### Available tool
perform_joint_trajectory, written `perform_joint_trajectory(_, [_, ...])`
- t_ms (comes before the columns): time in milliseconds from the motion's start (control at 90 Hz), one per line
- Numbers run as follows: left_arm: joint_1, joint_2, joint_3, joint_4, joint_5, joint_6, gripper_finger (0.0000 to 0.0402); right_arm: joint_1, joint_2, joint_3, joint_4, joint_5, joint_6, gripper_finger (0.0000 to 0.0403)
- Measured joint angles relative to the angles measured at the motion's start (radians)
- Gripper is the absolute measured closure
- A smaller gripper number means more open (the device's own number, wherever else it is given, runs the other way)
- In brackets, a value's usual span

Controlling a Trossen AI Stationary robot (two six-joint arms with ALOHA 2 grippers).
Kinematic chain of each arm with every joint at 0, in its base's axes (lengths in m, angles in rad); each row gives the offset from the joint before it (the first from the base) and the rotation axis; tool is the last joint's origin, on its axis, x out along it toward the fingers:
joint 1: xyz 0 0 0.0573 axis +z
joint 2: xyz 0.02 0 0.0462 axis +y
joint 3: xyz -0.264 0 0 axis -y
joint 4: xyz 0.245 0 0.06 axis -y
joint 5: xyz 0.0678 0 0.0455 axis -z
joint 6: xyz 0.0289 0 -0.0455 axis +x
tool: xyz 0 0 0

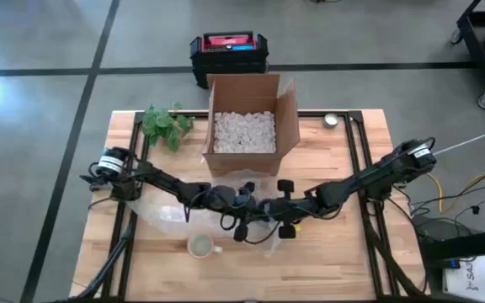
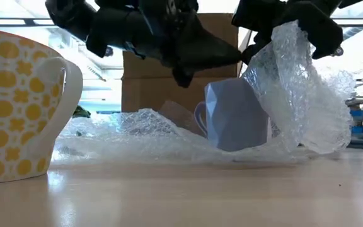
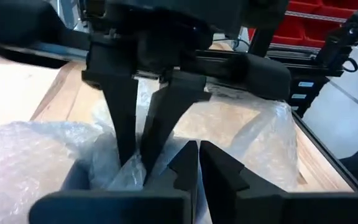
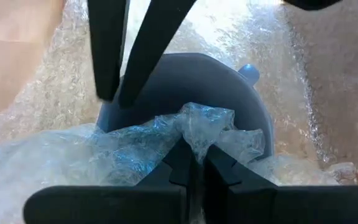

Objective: Wrap mug
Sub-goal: Wrap the blue mug with the right bubble wrap

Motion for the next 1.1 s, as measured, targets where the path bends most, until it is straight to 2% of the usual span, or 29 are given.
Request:
perform_joint_trajectory(344, [0.009, 0.045, 0.031, 0.0, 0.0, -0.007, 0.0401, 0.0, 0.0, 0.0, 0.059, -0.002, 0.0, 0.0403])
perform_joint_trajectory(511, [0.018, 0.058, 0.031, -0.051, -0.019, -0.032, 0.0401, -0.001, 0.0, 0.0, 0.094, -0.02, -0.001, 0.0403])
perform_joint_trajectory(711, [0.022, 0.064, 0.034, -0.071, -0.022, -0.041, 0.0401, -0.01, 0.0, 0.0, 0.094, -0.016, 0.059, 0.0403])
perform_joint_trajectory(822, [0.023, 0.064, 0.034, -0.072, -0.03, -0.041, 0.0401, -0.022, -0.025, 0.002, 0.082, -0.022, 0.077, 0.0387])
perform_joint_trajectory(1011, [0.024, 0.065, 0.033, -0.078, -0.032, -0.041, 0.04, -0.026, -0.109, 0.117, -0.142, -0.023, 0.068, 0.032])
perform_joint_trajectory(1100, [0.024, 0.065, 0.033, -0.079, -0.032, -0.041, 0.04, -0.026, -0.156, 0.186, -0.344, -0.038, 0.086, 0.0288])
